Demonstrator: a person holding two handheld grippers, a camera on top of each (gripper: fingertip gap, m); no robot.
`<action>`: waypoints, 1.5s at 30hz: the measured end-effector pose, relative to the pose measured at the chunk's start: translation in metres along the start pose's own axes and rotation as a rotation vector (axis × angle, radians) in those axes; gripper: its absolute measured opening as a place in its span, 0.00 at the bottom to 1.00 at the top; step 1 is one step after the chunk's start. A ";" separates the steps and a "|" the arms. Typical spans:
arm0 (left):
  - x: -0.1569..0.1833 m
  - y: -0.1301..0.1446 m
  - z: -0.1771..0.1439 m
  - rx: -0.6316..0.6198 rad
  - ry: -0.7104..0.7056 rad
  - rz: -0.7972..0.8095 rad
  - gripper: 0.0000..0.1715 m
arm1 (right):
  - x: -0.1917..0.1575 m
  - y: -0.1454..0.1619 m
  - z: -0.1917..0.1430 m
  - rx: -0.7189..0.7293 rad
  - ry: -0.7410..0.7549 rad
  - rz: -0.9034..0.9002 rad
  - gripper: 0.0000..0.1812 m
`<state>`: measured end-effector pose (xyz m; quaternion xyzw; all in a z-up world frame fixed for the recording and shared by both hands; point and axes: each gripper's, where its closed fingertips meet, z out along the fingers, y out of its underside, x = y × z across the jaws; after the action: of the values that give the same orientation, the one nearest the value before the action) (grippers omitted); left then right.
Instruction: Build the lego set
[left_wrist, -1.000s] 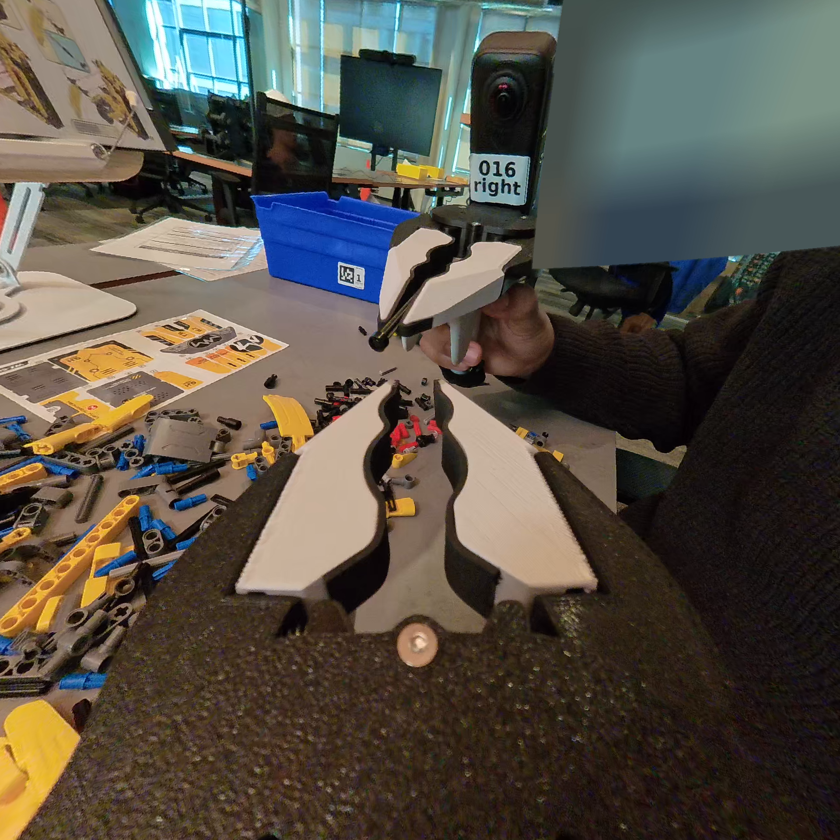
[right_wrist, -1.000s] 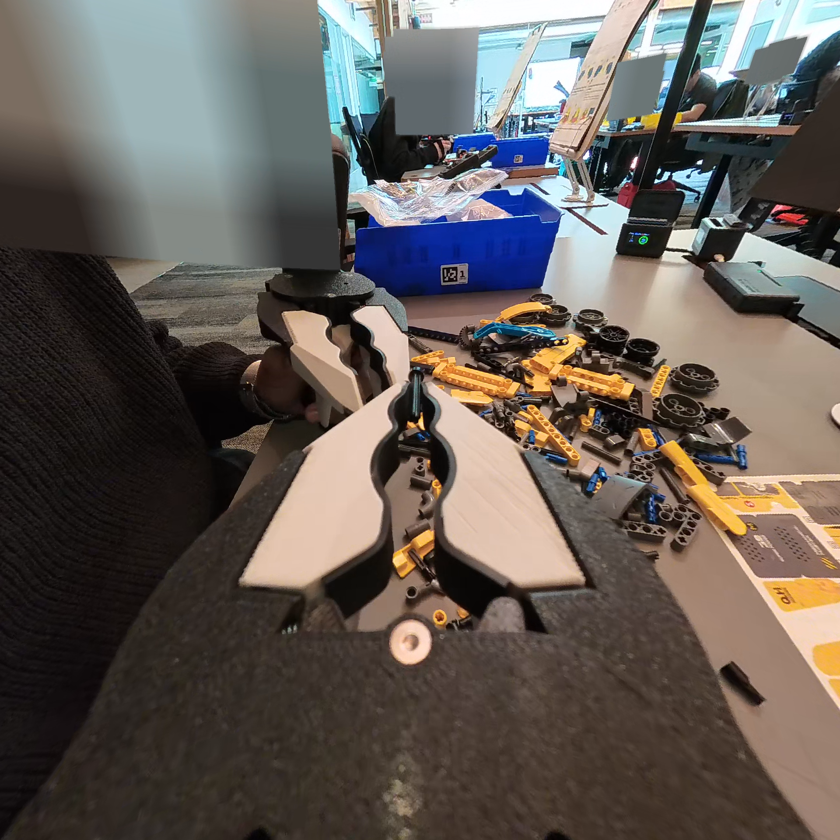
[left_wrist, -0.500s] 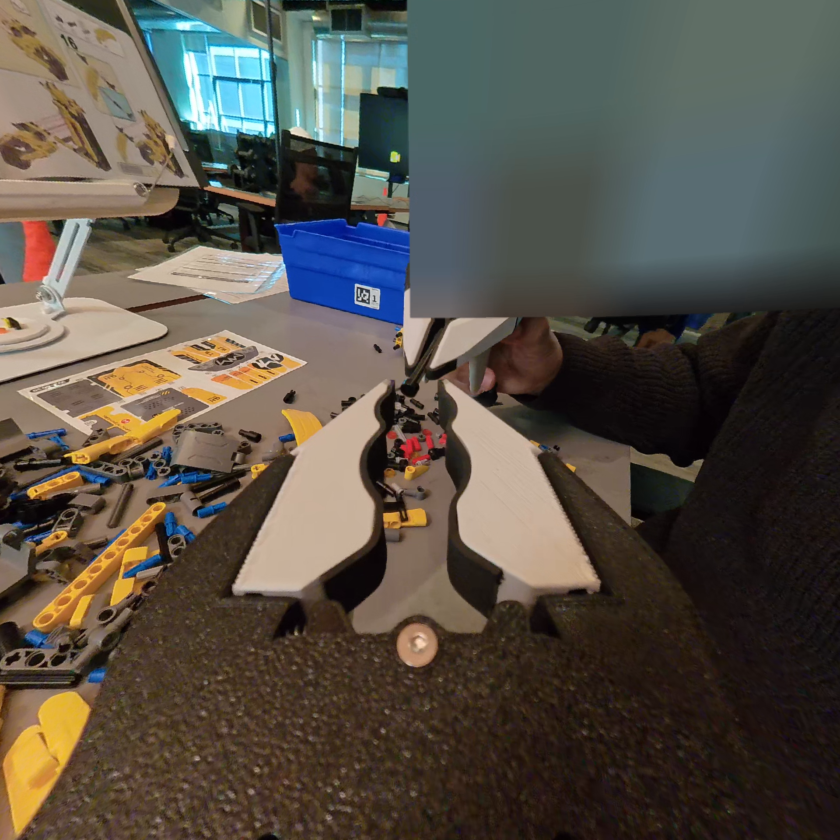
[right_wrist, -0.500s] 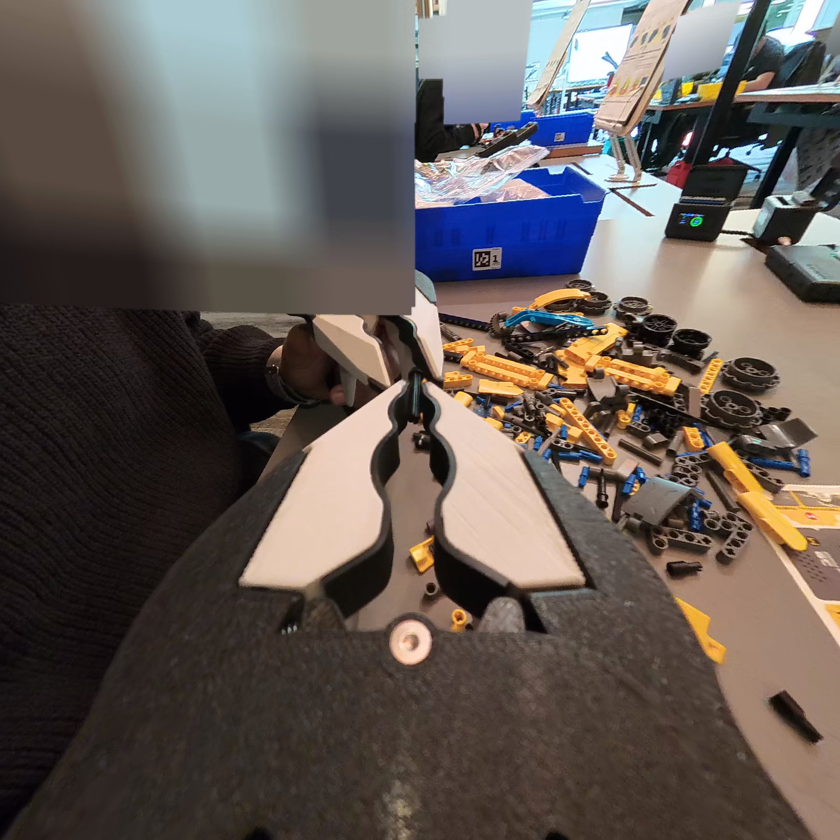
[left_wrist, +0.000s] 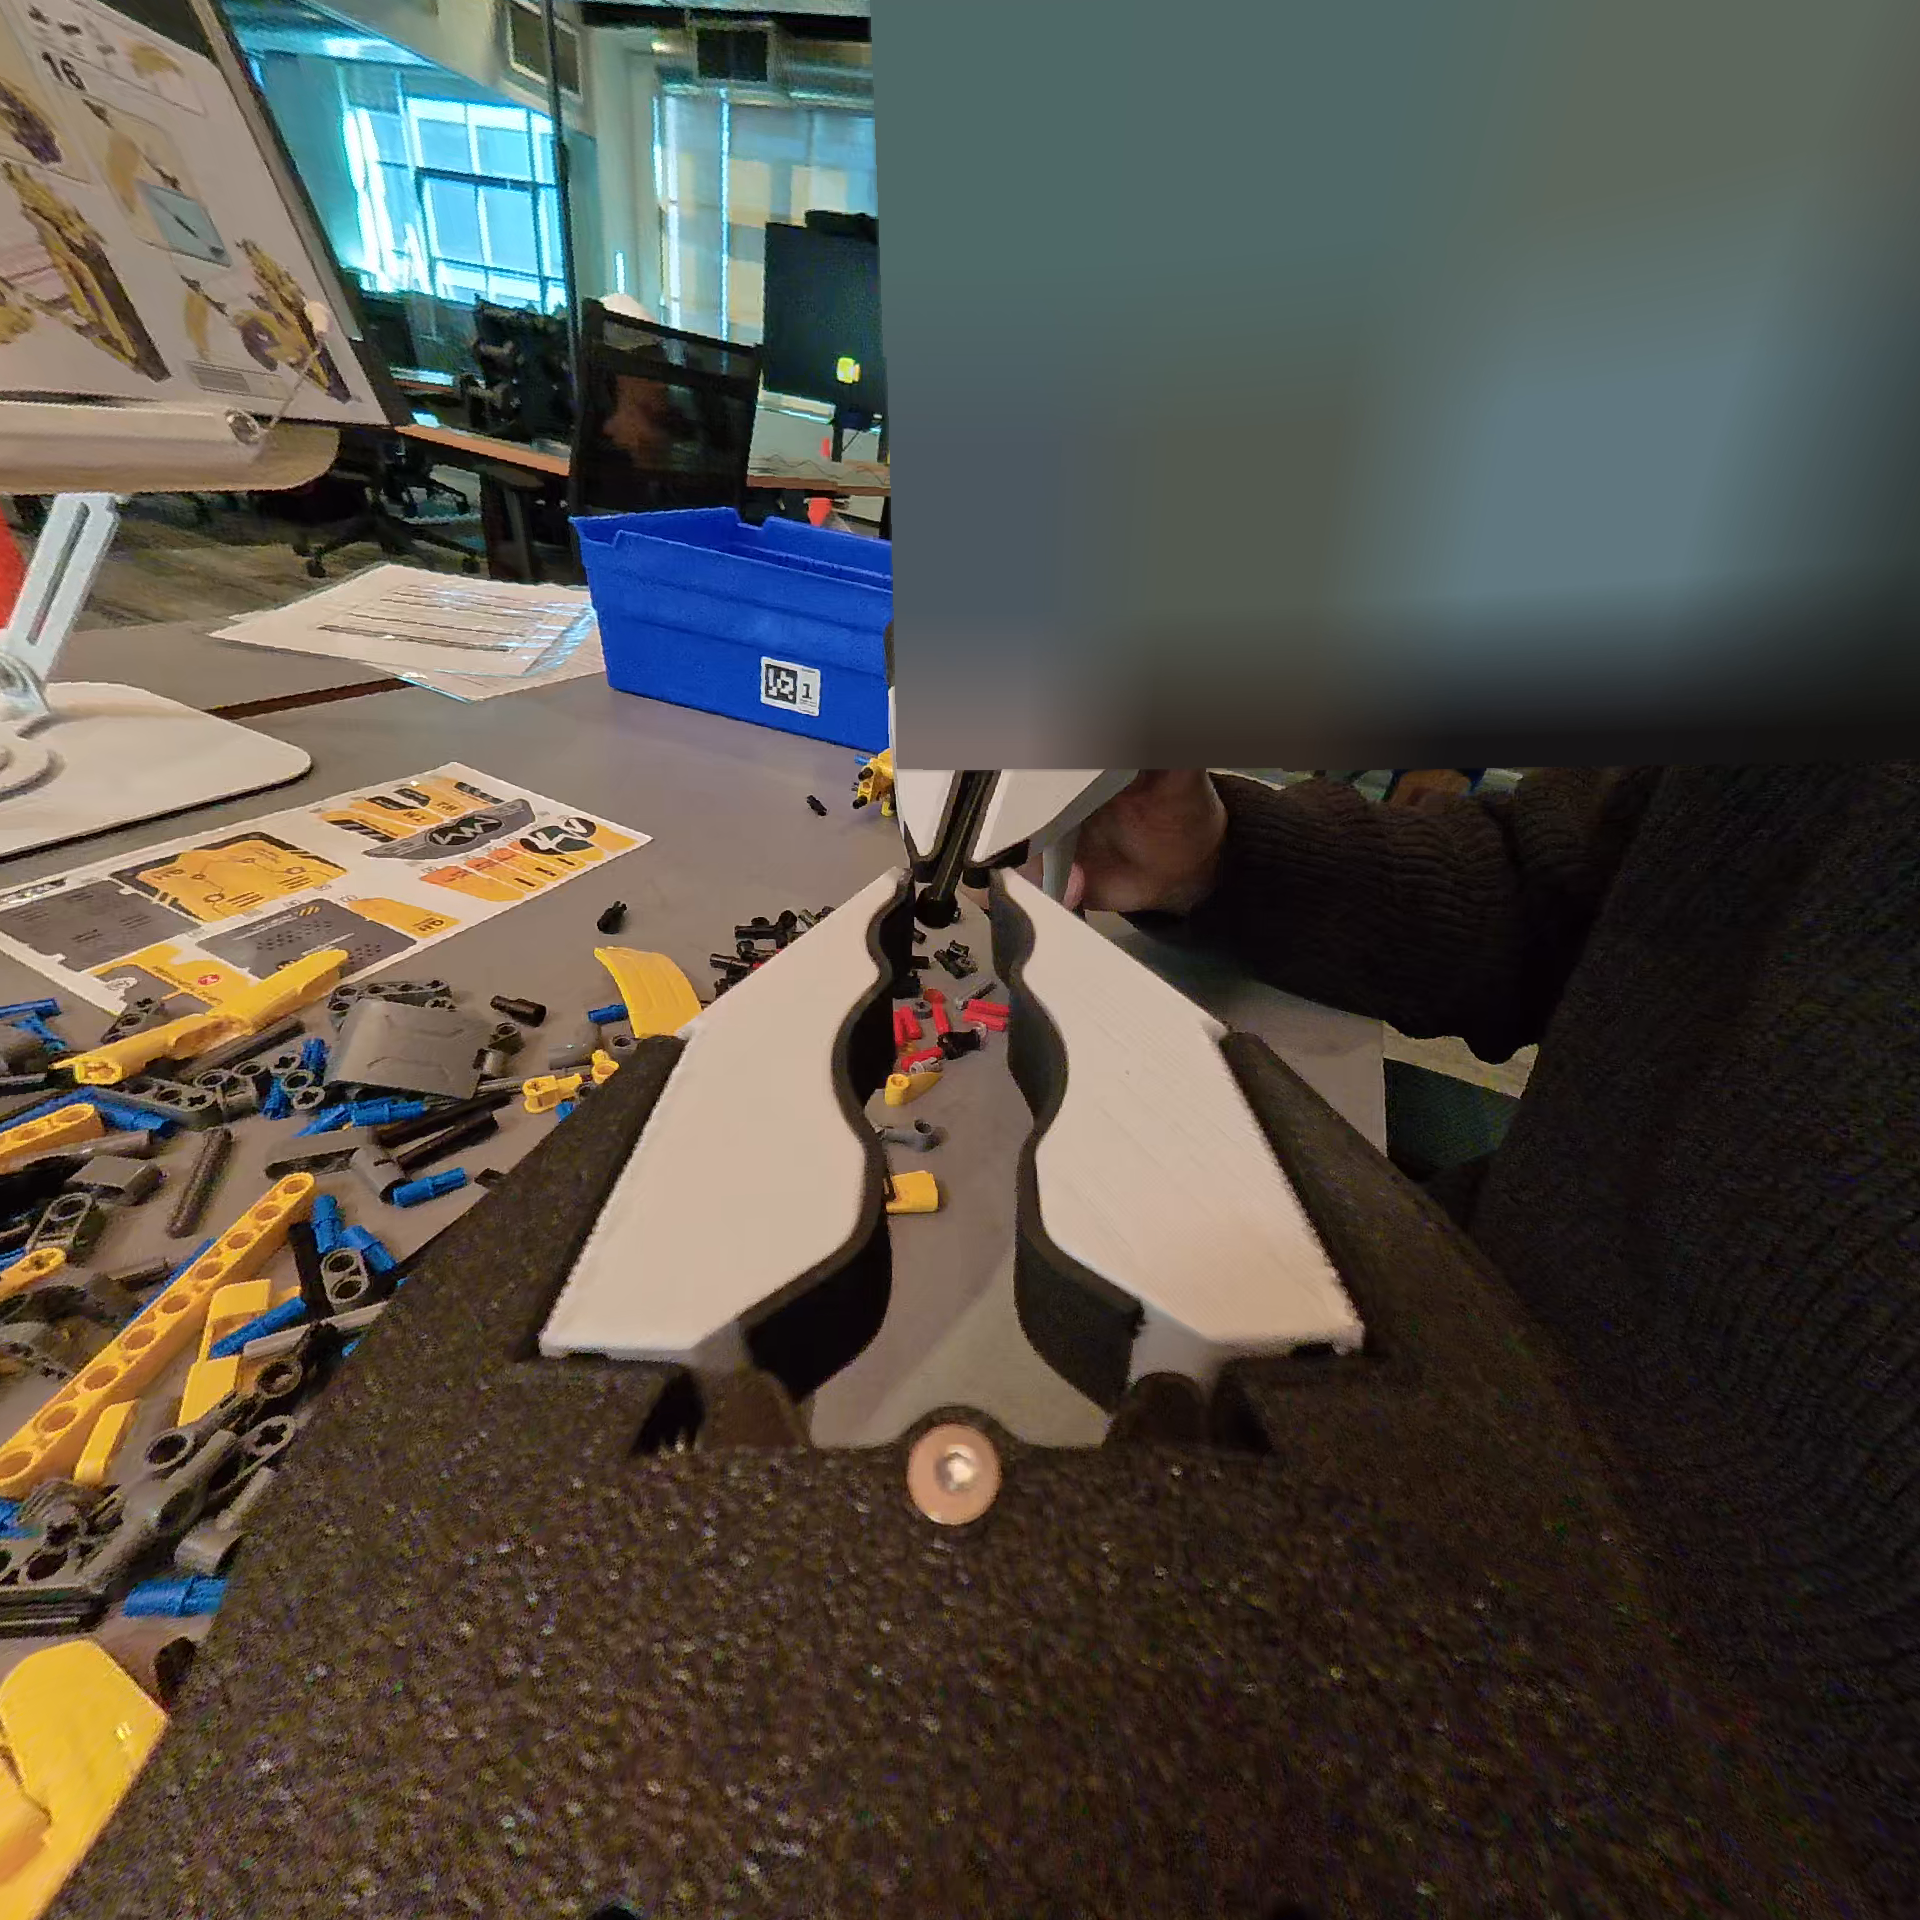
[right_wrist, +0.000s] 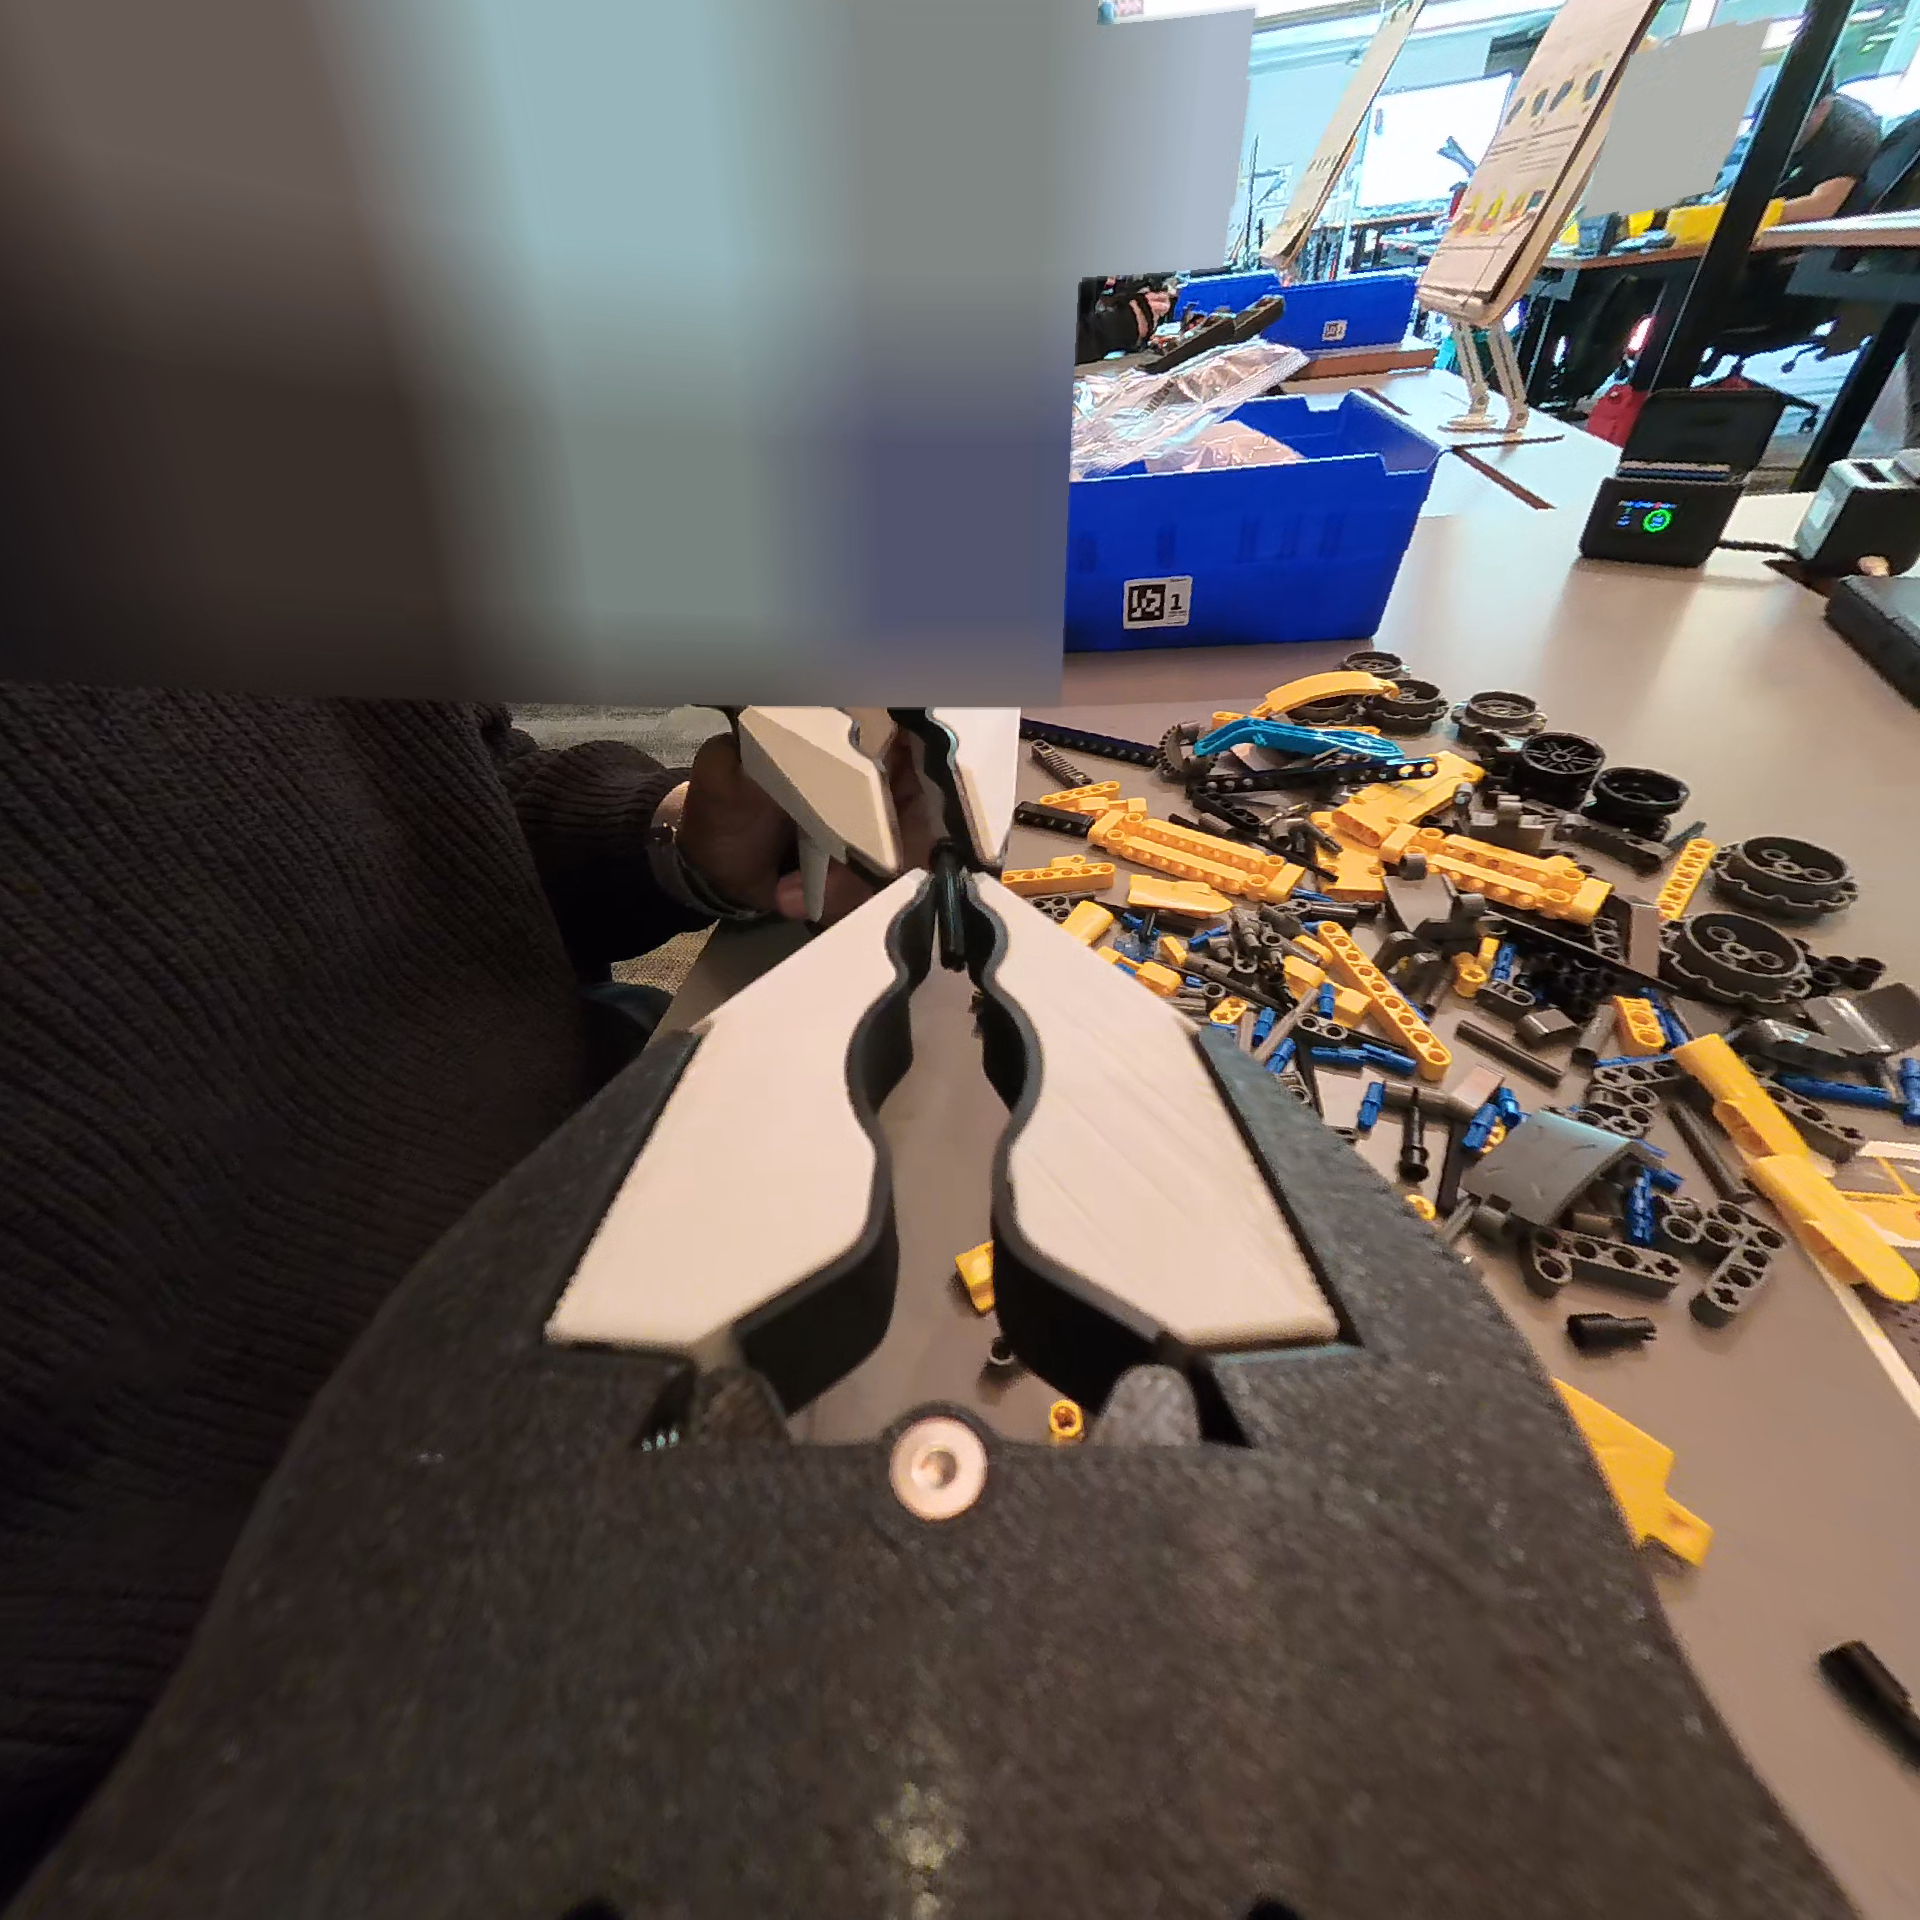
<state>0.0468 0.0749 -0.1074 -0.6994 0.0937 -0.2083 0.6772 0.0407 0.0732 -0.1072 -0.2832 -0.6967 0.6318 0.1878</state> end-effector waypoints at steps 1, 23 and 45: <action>-0.001 0.000 0.000 0.001 -0.003 -0.003 0.07 | 0.000 0.000 0.000 0.000 0.001 0.002 0.03; -0.002 -0.006 -0.005 0.053 0.053 -0.103 0.08 | 0.002 -0.012 -0.008 0.066 -0.010 0.054 0.02; 0.011 -0.006 -0.007 0.034 0.198 -0.251 0.03 | -0.013 -0.007 -0.003 0.023 -0.077 0.027 0.02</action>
<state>0.0529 0.0646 -0.1000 -0.6700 0.0682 -0.3607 0.6452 0.0514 0.0673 -0.0986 -0.2657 -0.6922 0.6528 0.1554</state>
